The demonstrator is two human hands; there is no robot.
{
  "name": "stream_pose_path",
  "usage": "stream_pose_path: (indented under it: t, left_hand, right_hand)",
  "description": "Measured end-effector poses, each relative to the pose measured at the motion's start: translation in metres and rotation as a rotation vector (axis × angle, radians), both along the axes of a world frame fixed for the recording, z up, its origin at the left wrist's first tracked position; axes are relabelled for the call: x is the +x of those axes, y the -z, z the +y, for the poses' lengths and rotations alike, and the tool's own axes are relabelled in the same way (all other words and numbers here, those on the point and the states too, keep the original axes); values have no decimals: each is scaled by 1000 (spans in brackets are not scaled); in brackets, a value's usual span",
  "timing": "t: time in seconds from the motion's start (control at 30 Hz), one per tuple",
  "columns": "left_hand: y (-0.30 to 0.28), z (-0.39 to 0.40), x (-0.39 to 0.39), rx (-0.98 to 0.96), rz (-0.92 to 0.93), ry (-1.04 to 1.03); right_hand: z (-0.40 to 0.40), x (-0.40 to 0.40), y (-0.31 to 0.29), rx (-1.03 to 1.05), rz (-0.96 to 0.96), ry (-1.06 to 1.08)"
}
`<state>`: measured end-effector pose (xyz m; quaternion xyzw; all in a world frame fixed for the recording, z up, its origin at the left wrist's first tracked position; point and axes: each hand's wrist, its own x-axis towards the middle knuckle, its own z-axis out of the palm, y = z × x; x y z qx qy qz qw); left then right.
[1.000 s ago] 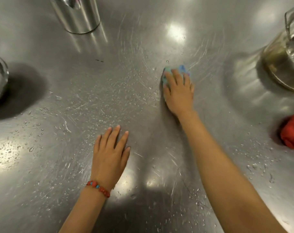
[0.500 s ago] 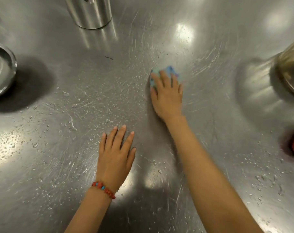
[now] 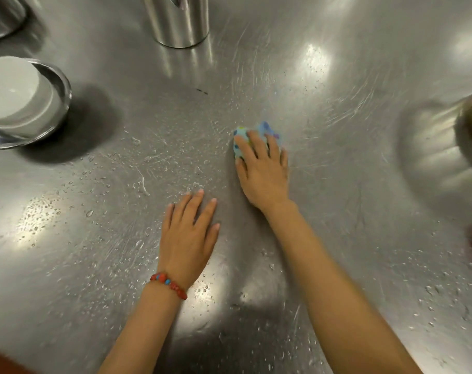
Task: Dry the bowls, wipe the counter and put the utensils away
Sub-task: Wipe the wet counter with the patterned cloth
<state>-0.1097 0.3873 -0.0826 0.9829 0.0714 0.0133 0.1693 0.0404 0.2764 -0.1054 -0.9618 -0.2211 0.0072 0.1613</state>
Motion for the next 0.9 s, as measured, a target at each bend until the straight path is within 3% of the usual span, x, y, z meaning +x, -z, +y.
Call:
stream_pose_path:
  t: [0.13, 0.23, 0.37, 0.6, 0.7, 0.9]
  left_hand:
    - [-5, 28, -6, -23, 49, -81]
    - [-5, 43, -8, -7, 63, -97]
    - [-1, 48, -9, 2, 48, -97]
    - [-4, 71, -12, -2, 36, 11]
    - [-1, 91, -15, 65, 37, 74]
    - [7, 132, -21, 51, 81, 53]
  right_hand:
    - [-4, -46, 1, -25, 15, -31]
    - [9, -4, -5, -80, 11, -36]
    - [42, 33, -11, -92, 55, 134]
    - [52, -88, -6, -23, -30, 47]
    - [60, -47, -6, -78, -32, 38]
    - [104, 80, -8, -31, 74, 225]
